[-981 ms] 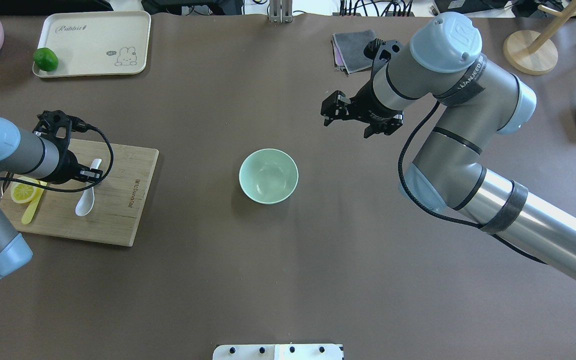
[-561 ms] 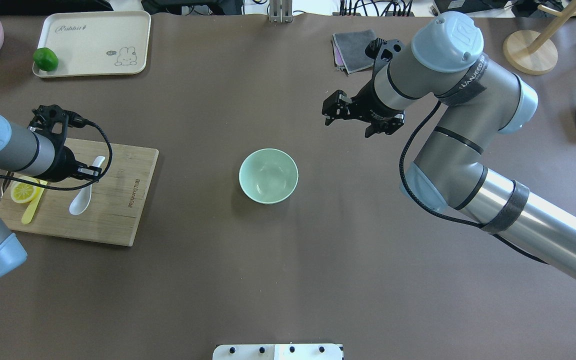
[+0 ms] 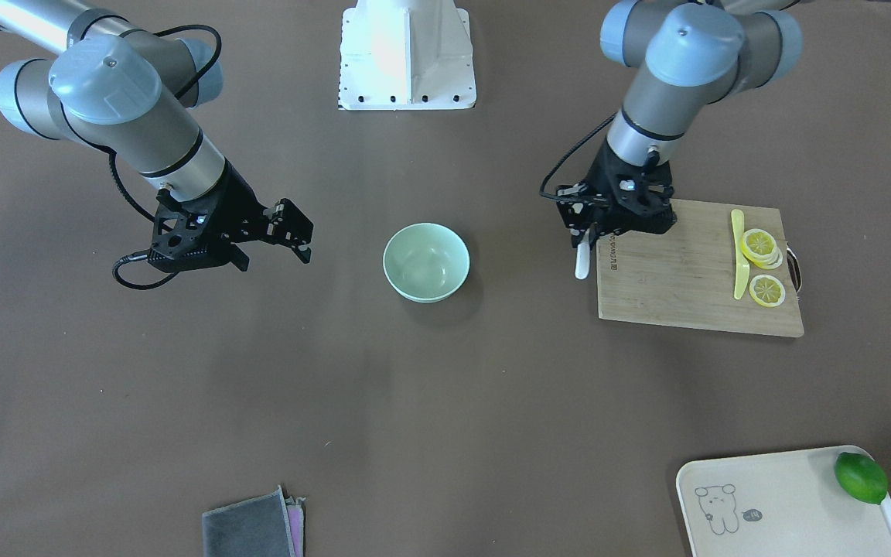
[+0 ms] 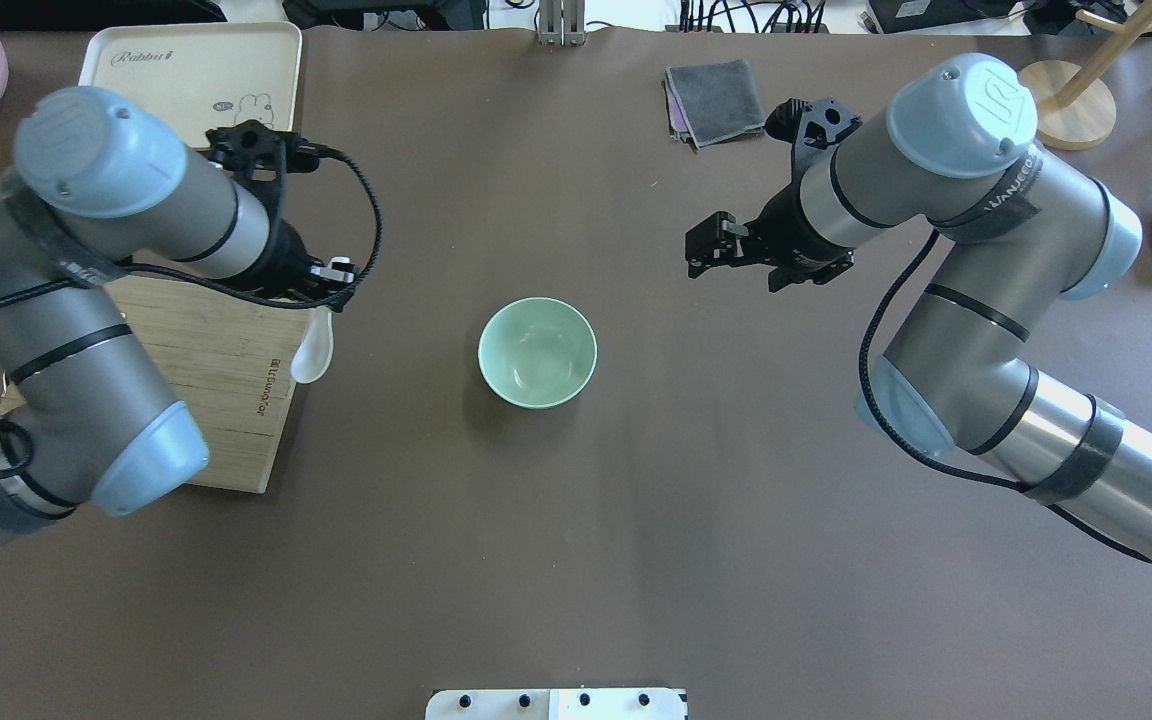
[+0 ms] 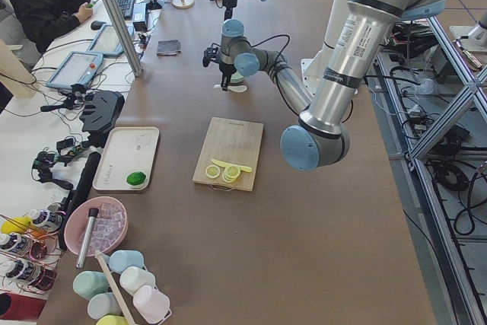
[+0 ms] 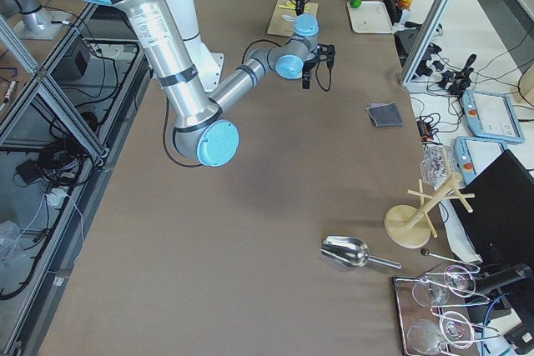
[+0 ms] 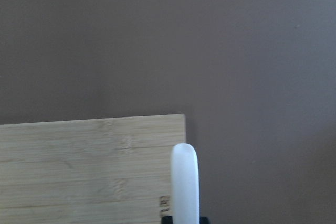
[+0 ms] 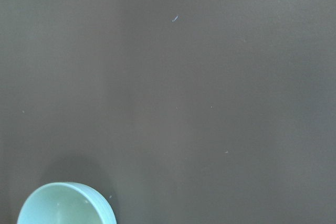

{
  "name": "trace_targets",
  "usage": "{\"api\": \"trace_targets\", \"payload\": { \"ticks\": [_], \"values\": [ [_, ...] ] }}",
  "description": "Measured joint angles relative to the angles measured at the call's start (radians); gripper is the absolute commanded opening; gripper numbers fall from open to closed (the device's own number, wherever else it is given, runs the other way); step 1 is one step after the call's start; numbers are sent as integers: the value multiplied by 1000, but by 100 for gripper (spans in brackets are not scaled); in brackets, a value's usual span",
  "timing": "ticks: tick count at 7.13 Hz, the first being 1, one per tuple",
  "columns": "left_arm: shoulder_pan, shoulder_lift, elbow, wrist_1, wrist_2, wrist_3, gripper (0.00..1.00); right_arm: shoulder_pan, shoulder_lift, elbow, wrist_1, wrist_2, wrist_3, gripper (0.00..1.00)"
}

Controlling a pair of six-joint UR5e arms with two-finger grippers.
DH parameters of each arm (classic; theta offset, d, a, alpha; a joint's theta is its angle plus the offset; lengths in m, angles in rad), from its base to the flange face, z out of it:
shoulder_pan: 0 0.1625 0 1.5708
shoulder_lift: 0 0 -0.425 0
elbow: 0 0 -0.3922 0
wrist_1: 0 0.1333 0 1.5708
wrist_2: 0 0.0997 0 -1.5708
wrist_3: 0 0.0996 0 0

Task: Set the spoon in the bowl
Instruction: 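Carry the white spoon with the left gripper and lower it into the bowl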

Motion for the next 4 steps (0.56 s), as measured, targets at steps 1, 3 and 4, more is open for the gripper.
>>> {"api": "trace_targets", "payload": {
  "ticks": [1,3,4],
  "values": [
    [27,-85,48,0,1,-57,0,8,-40,24,2,0,-30,100],
    [70,-192,162,-94,4,-138,0,40,-121,44,43,-4,-87,100],
    [88,-235,267,-199,17,-178,0,63,-154,45,91,7,-97,100]
  ]
}}
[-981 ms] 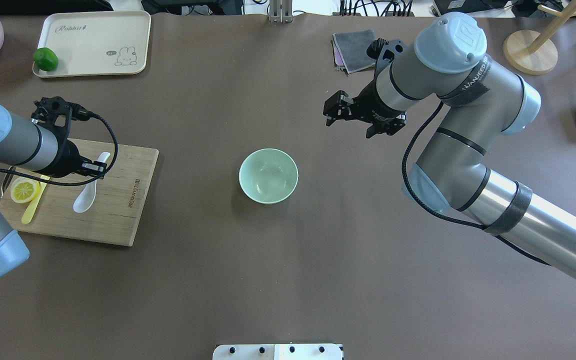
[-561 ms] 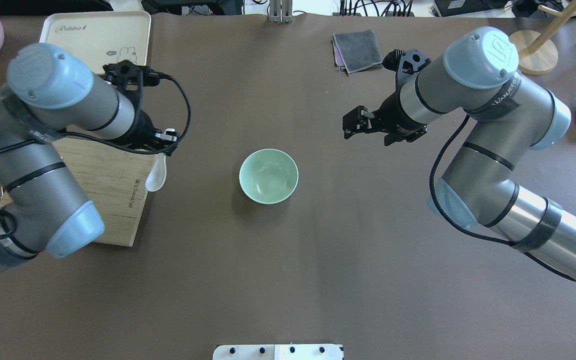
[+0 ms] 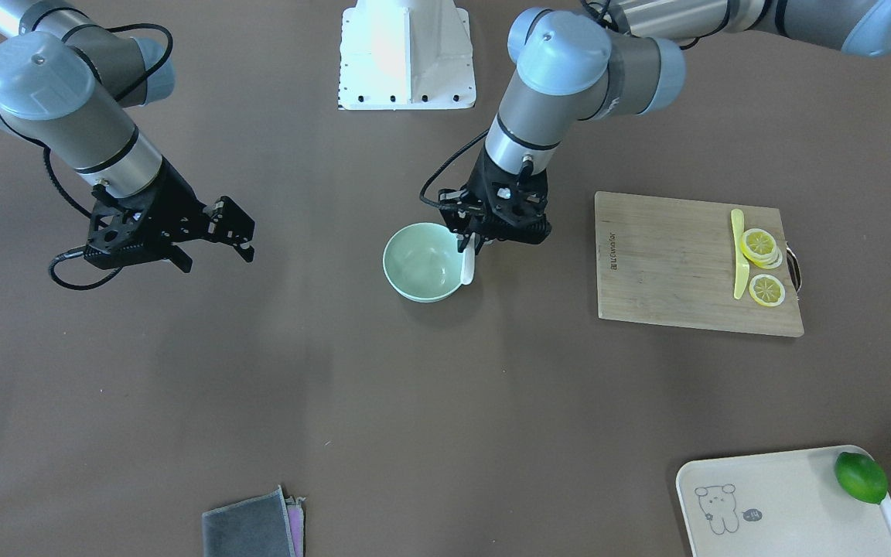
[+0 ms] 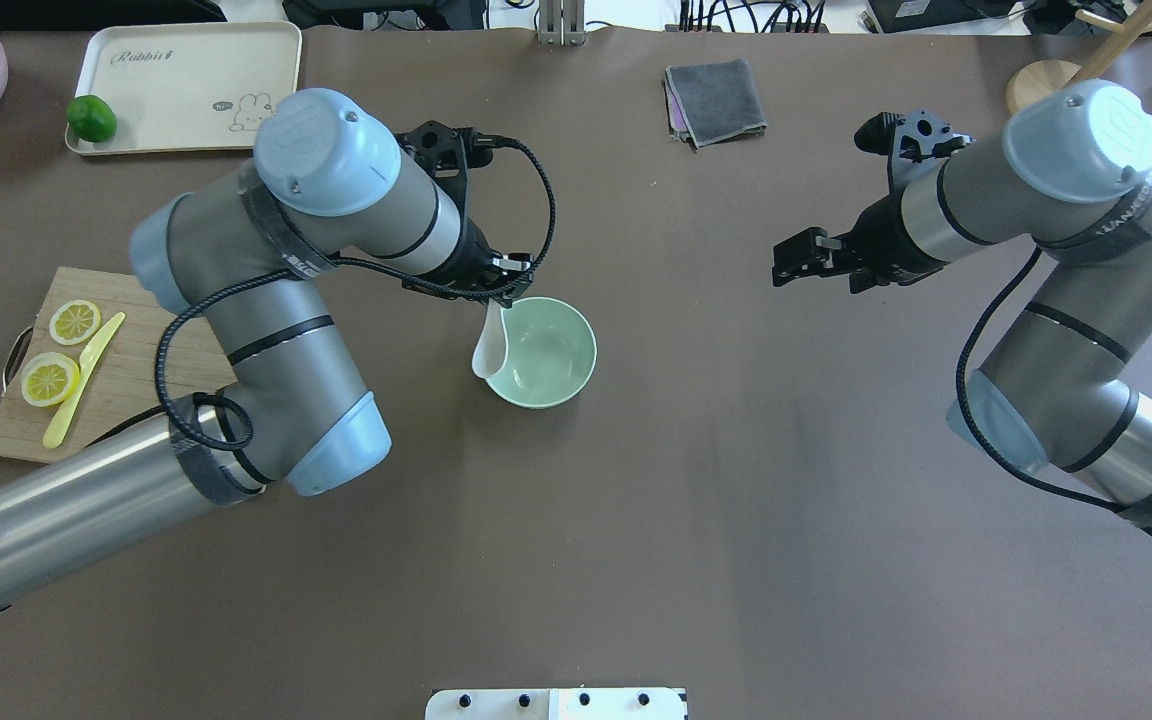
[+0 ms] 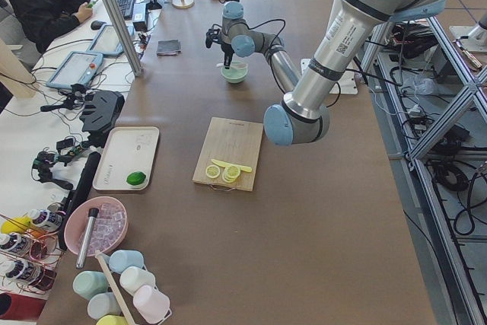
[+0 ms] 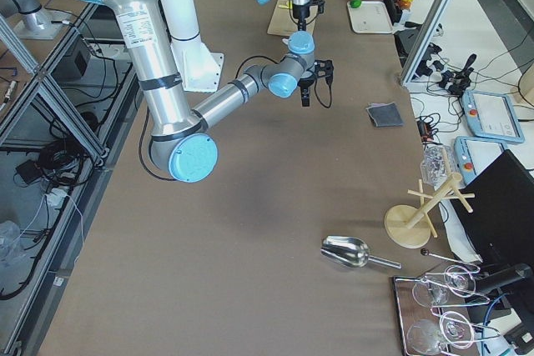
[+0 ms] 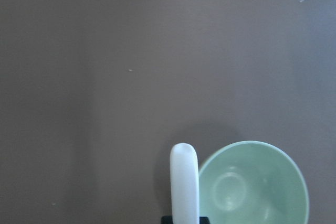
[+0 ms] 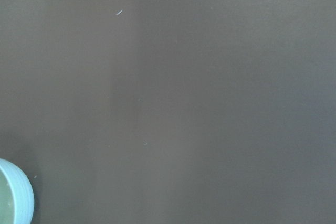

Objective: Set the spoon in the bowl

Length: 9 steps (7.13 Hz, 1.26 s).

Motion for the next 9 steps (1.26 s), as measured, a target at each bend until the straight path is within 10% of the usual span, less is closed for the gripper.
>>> {"api": "trace_targets", "payload": {
  "ticks": [1,2,3,9],
  "values": [
    [22,-31,83,-76,34,-24,0,25,-18,-1,26,26,-9,100],
    [42,-45,120,-107,68,-34,82,46,-24,-2,33,49,-16,100],
    [52,-50,129,-114,81,-36,98,66,-27,-3,28,65,-19,100],
    [-45,167,-332,255,85,262,98,182,-81,50,-228,166,-240,100]
  ]
}}
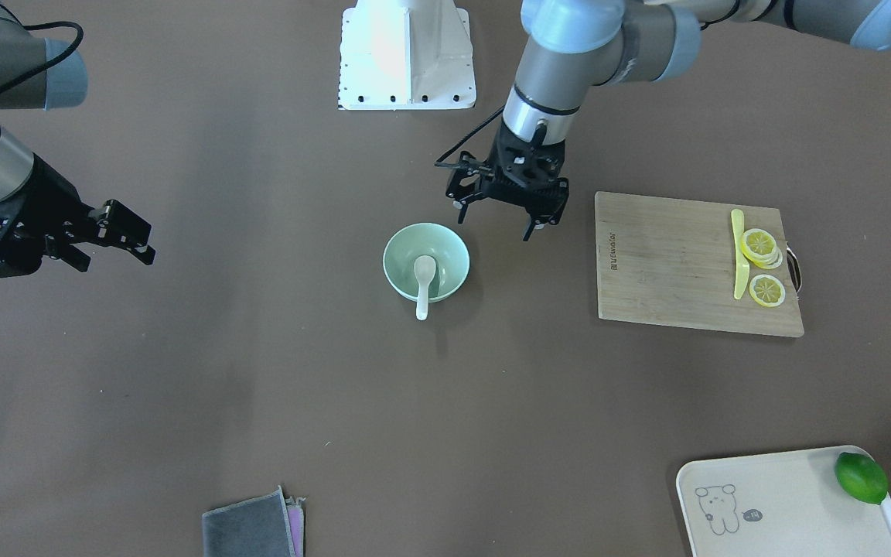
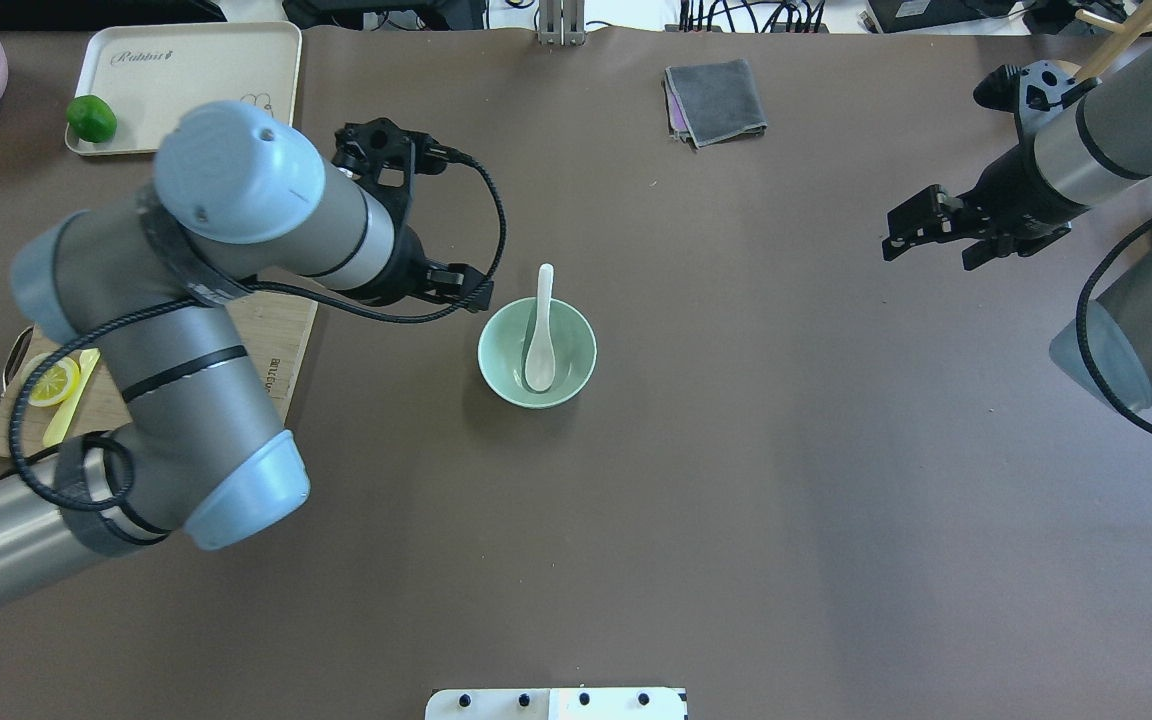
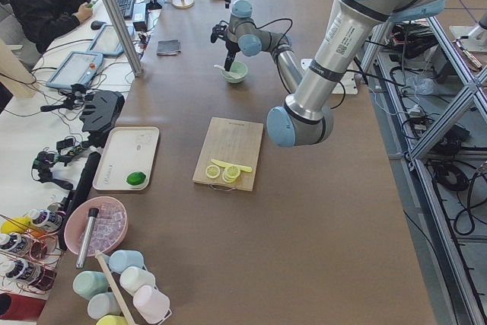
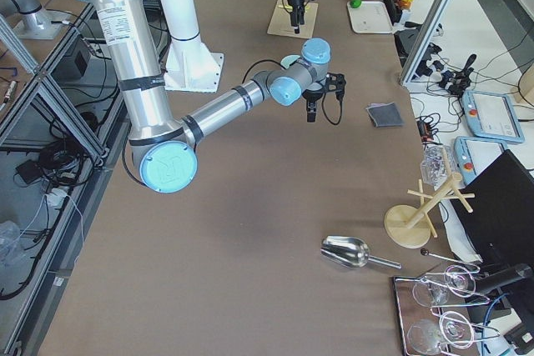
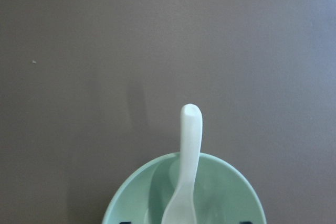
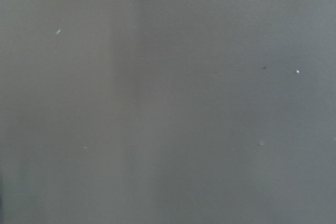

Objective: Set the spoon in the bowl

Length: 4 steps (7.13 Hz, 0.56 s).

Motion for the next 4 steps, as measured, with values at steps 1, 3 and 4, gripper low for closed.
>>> {"api": "trace_targets", "payload": {
  "ticks": [1,3,4],
  "values": [
    [-68,67,-59,36,-21,92,98,35,-59,12,-30,-6,-135,100],
    [-276,194,-76,51,-151,378,98,140,-181,-11,-49,-19,-432,100],
    [-399,248,-52,51,-232,514,99,206,-228,-37,-51,-16,-528,100]
  ]
}}
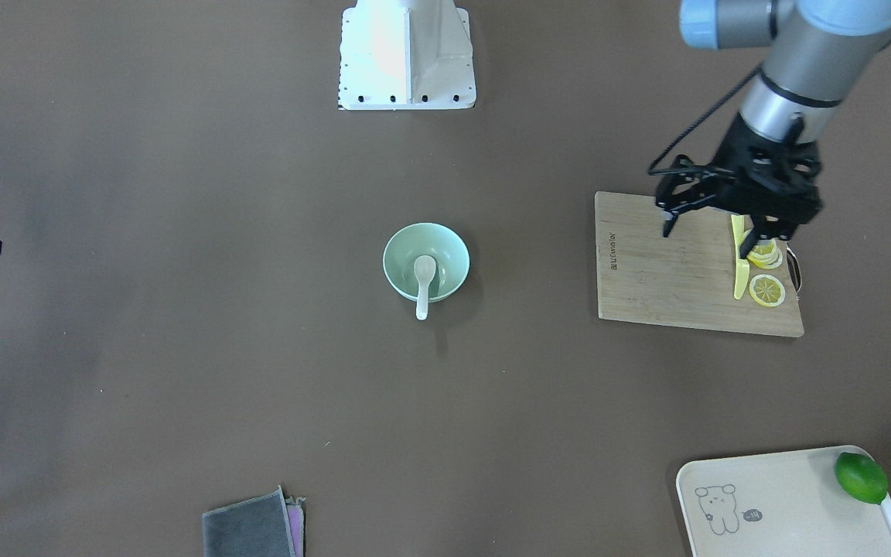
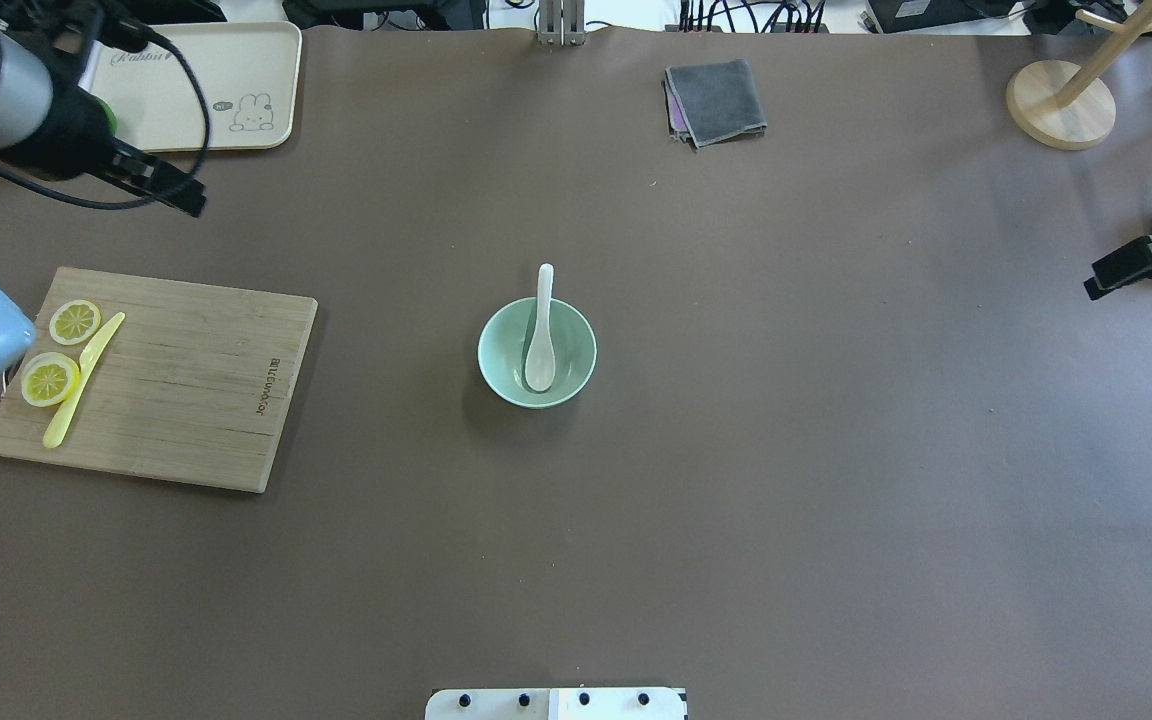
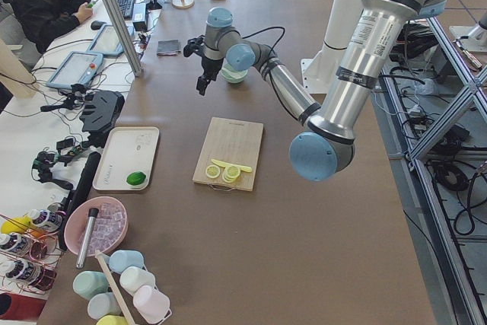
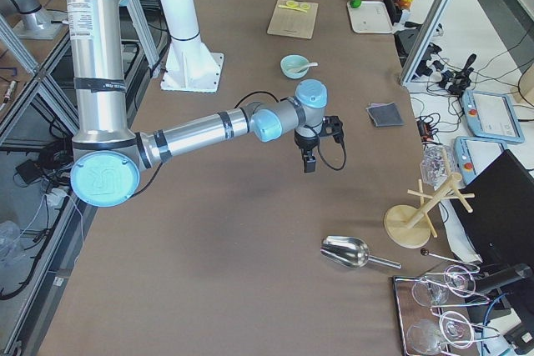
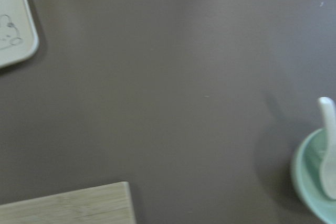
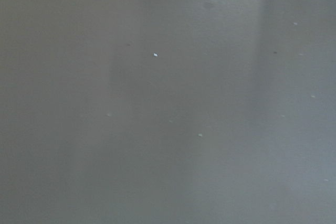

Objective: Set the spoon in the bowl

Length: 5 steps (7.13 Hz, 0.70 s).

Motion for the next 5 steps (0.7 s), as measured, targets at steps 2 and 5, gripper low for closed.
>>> {"api": "trace_targets", "payload": {
  "ticks": [2,5],
  "values": [
    [-242,129,47,-29,-137,238,98,169,-88,-49,-2,26,-150,100],
    [-416,226,161,-86,-169,326,98,324,-120,-134,-23,89,-261,100]
  ]
}}
